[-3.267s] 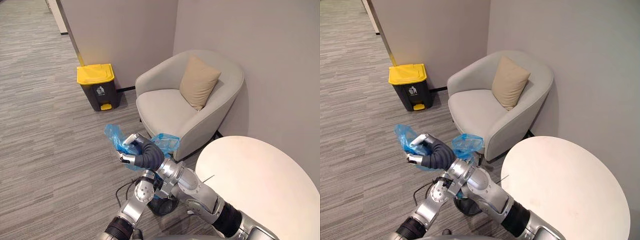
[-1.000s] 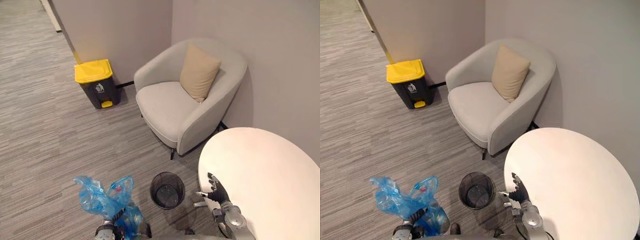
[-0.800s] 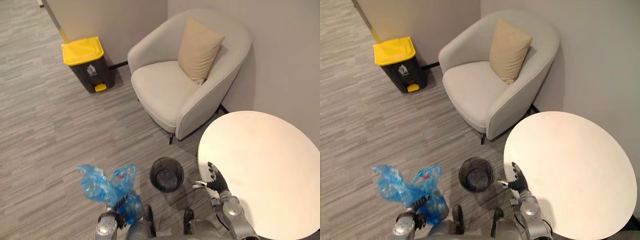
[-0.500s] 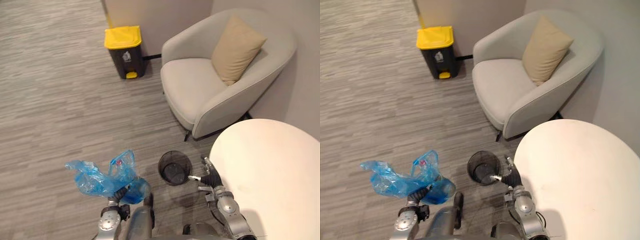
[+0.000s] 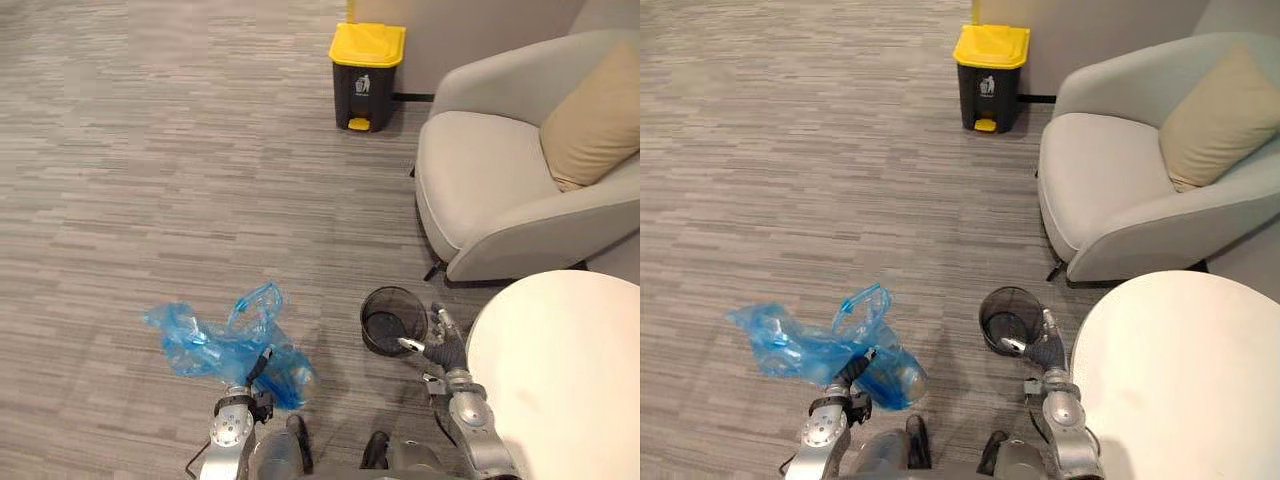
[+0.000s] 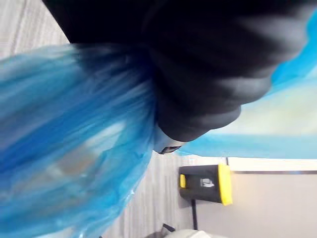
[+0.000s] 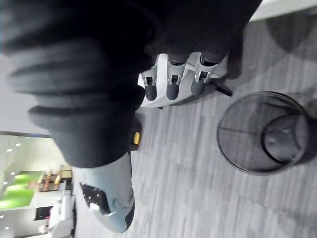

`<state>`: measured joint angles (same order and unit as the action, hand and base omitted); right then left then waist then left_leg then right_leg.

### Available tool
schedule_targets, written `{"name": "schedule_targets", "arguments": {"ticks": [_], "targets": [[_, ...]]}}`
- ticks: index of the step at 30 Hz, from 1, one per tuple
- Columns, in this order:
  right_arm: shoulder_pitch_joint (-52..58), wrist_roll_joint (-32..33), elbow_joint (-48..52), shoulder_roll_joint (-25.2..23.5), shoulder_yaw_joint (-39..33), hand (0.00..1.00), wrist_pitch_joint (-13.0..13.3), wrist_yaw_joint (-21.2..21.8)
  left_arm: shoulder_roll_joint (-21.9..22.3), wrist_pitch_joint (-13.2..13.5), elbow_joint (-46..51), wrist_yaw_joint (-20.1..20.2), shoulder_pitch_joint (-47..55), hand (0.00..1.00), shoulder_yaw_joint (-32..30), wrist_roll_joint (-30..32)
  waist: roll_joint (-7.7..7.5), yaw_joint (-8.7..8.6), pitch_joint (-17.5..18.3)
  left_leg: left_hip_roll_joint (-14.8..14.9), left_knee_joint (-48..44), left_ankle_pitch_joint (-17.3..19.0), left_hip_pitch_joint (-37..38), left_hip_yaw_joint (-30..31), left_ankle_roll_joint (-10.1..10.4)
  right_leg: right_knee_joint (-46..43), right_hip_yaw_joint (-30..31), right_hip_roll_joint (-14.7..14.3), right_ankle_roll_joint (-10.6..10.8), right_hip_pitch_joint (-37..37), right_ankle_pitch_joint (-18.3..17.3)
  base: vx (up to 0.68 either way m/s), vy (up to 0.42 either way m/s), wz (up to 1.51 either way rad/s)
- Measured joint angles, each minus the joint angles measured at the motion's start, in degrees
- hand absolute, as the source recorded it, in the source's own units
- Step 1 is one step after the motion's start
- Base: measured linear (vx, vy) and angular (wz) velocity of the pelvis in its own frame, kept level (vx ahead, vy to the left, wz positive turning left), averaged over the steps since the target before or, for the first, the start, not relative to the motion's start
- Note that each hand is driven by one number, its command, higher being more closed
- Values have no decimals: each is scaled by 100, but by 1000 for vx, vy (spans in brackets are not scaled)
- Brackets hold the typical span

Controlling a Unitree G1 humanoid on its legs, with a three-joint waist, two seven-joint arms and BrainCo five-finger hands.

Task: Gather rubbish on tea table into small bin, then transfer packed bag to large trash can.

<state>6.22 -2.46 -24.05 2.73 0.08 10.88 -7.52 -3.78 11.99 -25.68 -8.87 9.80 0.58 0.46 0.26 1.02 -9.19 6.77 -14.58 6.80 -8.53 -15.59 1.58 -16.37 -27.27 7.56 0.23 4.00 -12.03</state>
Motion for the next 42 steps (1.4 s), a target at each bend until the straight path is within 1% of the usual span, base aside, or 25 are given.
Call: {"name": "schedule_targets", "arguments": {"ticks": [3, 7, 13, 15, 16, 19, 21, 22, 23, 24, 25, 26, 27, 29, 30, 31, 32, 33, 34, 35, 36, 38, 39, 40, 42], "targets": [[-13, 4, -208, 11, -28, 0, -11, 0, -130, -9, -203, 0, 104, 100, -19, 5, 12, -4, 55, -102, 119, -33, 241, -18, -52, 410, 105, -28, 110, -317, 247, 9, 117, -11], [-29, 4, -509, 7, -233, 0, -20, 3, -221, -16, -325, 3, 138, 100, -27, 16, -11, -10, 112, -225, 515, -246, 342, -14, -116, 705, 107, -38, 123, -360, 483, -28, 51, 0], [-49, 3, -669, 10, -239, 0, -61, 2, -252, -23, -370, 8, 189, 100, -31, 20, -29, -10, 131, -374, 876, -377, 391, 112, -116, 737, 49, -6, 135, -284, 561, -47, 34, 5], [-147, 2, -677, 8, -247, 0, -72, 2, -242, -26, -370, 11, 218, 100, -81, 20, -54, -21, 133, -434, 859, -363, 278, 118, -128, 526, 63, 112, 214, -86, 462, -41, 74, 6], [-209, 1, -712, 15, -258, 0, -73, 2, -238, -27, -368, 12, 240, 100, -95, 21, -85, -33, 121, -508, 833, -302, 210, 129, -153, 241, 79, 259, 279, 72, 302, -27, 90, 14], [-217, -42, -949, 4, -256, 0, -141, 6, -238, -32, -318, 18, 362, 100, -119, 21, -305, -16, 17, -777, 418, 103, 135, 248, -332, -679, 71, 806, 478, 186, -237, 27, 87, 34], [-210, -44, -939, 1, -250, 0, -142, 12, -221, -48, -259, 30, 446, 100, -117, 26, -337, -23, -15, -840, 152, 340, 109, 325, -387, -1141, 238, 932, 430, 264, -242, 84, 72, 28], [-173, -44, -908, -10, -244, 0, -146, 16, -209, -64, -124, 53, 498, 100, -103, 32, -348, -47, -48, -867, -30, 467, 107, 433, -480, -1650, 681, 962, 285, 442, -153, 149, 132, 41], [-94, -44, -834, -21, -231, 0, -149, 16, -210, -66, 49, 91, 534, 100, -95, 34, -373, -45, -71, -869, -174, 583, 124, 545, -521, -2211, 1067, 942, 33, 659, 7, 163, 147, 53], [-6, -43, -784, -29, -224, 0, -143, 16, -217, -63, 183, 113, 523, 100, -92, 35, -358, -45, -96, -849, -275, 666, 203, 699, -598, -2803, 1410, 856, -29, 982, 68, 267, 117, 62], [62, -43, -780, -59, -214, 0, -144, 21, -218, -61, 269, 112, 481, 100, -92, 34, -324, -53, -106, -800, -341, 761, 228, 857, -619, -2900, 1670, 612, 155, 1159, -185, 251, 53, 66], [78, -41, -773, -72, -208, 0, -144, 20, -219, -53, 290, 111, 429, 100, -86, 34, -357, -76, -92, -780, -362, 827, 252, 992, -613, -2819, 1710, 408, 154, 1293, -371, 310, 34, 64], [71, -39, -751, -71, -209, 0, -142, 18, -246, -54, 285, 107, 368, 100, -90, 33, -390, -108, -89, -780, -333, 875, 296, 1095, -625, -2663, 1697, 276, 159, 1475, -456, 267, -5, 56], [14, -36, -749, -47, -212, 0, -133, 10, -312, -55, 243, 107, 284, 100, -90, 31, -388, -189, -93, -780, -250, 943, 416, 1185, -620, -2188, 1589, 65, 187, 1777, -427, 306, -21, 43], [-7, -36, -788, -17, -212, 0, -135, 9, -321, -53, 160, 108, 172, 100, -90, 30, -373, -215, -98, -792, -184, 956, 556, 1233, -543, -1515, 1552, -108, 53, 1831, -289, 397, -49, 38], [2, -37, -833, -12, -214, 0, -139, 6, -325, -52, 78, 105, 82, 100, -98, 27, -414, -224, -74, -849, -173, 1014, 711, 1265, -455, -941, 1549, -237, -67, 1825, 85, 440, -62, 57], [32, -36, -836, 9, -229, 0, -143, 7, -332, -55, -2, 108, 9, 100, -108, 32, -437, -275, -55, -859, -187, 1060, 817, 1401, -394, -837, 1628, -256, -253, 1712, 614, 506, -80, 57], [29, -34, -824, 64, -256, 0, -152, 4, -290, -52, -53, 101, -27, 100, -118, 31, -222, -306, -63, -699, -162, 1088, 900, 1441, -248, -839, 1377, -297, -265, 1576, 596, 524, -85, 53], [30, -32, -812, 88, -261, 0, -153, 6, -291, -37, -37, 111, -46, 100, -89, 32, -115, -331, -46, -601, -122, 1024, 946, 1402, -74, -806, 1255, -334, -369, 1477, 506, 527, -92, 33], [6, -32, -808, 88, -260, 0, -154, 9, -278, -43, -40, 112, -80, 100, -64, 32, -90, -345, -53, -572, -133, 957, 971, 1377, 37, -777, 1191, -338, -353, 1400, 443, 497, -110, 37], [81, -30, -697, 70, -257, 0, -175, 9, -201, -46, -37, 114, -134, 100, -69, 33, -85, -353, -53, -514, -302, 811, 1046, 1365, 274, -634, 1076, -351, -320, 1085, 312, 494, -133, 46], [329, 22, -301, 48, -229, 0, -220, 12, -32, -48, 101, 135, -67, 100, -71, 36, -58, -346, -61, -352, -1652, 589, 873, 1180, 569, -302, 936, -482, -324, 361, 267, 563, -112, 37], [426, 30, -44, 25, -183, 0, -209, 8, 36, -42, 267, 142, 43, 100, -76, 37, -73, -307, -72, -88, -2880, 406, 409, 995, 674, -61, 980, -560, -334, -60, 261, 513, -28, -5], [417, 40, 126, -13, -179, 0, -199, 7, 57, -38, 410, 153, 121, 100, -74, 37, -77, -245, -74, 182, -3815, 513, -9, 681, 516, 186, 1064, -635, -334, -414, 261, 398, 11, -20], [377, 147, 301, -10, -196, 0, -172, 1, 85, -41, 536, 169, 147, 100, -86, 37, -109, -129, -75, 410, -4370, 741, -673, 416, 148, 484, 1333, -645, -334, -728, 261, 325, 75, -50]]}}
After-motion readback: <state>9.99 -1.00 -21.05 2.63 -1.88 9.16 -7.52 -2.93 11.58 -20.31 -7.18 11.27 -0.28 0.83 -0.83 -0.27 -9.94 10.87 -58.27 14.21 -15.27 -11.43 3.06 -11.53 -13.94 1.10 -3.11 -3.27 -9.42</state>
